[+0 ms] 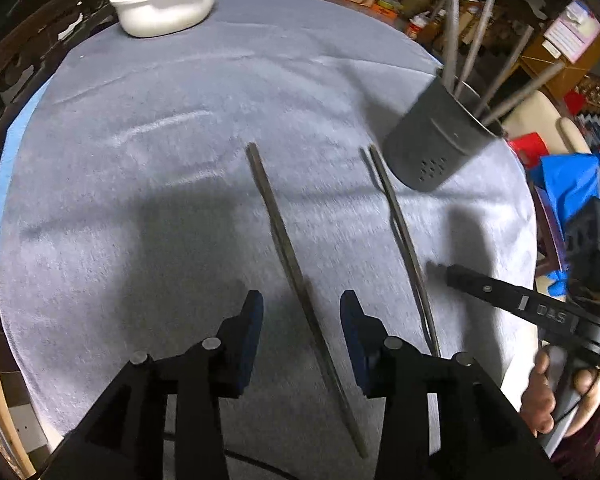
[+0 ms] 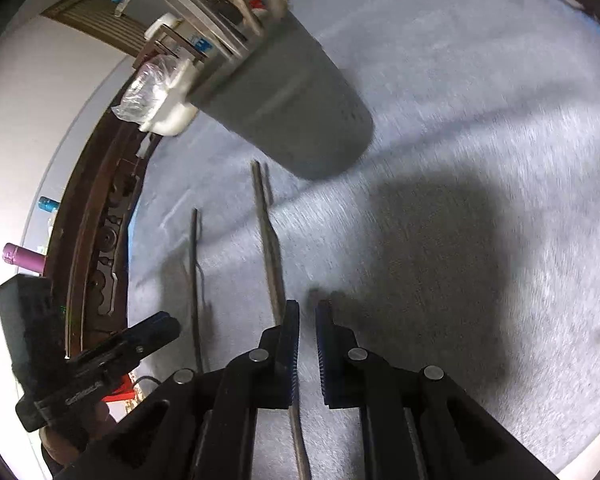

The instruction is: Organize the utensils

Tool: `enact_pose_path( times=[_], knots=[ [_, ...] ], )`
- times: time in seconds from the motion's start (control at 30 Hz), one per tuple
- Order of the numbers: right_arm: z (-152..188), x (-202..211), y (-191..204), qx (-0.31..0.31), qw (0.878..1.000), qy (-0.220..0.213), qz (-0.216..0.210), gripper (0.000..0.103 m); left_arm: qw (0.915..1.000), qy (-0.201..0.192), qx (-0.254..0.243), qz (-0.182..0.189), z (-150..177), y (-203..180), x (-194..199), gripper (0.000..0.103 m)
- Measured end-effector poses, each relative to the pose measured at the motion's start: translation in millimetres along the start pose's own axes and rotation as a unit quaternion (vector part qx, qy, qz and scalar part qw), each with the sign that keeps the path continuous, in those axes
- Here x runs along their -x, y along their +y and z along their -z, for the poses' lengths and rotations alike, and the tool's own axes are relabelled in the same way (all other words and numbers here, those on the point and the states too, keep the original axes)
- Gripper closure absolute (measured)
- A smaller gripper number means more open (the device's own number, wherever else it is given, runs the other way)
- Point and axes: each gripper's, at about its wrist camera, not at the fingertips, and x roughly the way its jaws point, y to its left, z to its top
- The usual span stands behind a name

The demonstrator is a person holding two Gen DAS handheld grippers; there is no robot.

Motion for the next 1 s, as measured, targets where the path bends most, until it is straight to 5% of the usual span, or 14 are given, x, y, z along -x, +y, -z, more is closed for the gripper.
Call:
enact_pose_path(
  times=[0.3, 0.7, 0.9, 1.0],
  knots=[
    [-27, -14, 45, 0.066, 0.997, 0.000, 0.036, 0.082, 0.9994, 0.003, 0.031, -0.017, -9, 16, 2, 0.062],
    [-42, -58, 64, 0.097, 0.986, 0.029, 0.130, 0.082, 0.9985, 0.013, 0.053, -0.008, -14, 27, 8, 0.062],
    [-42, -61, 66, 0.108, 0.984, 0.021, 0.141, 0.083, 0.9967, 0.035, 0.073, 0.008, -34, 25, -3, 0.062],
    [-41, -60, 63, 0.115, 0.983, 0.020, 0.142, 0.095, 0.9945, 0.052, 0.089, 0.018, -44, 23, -15, 0.062]
  ],
)
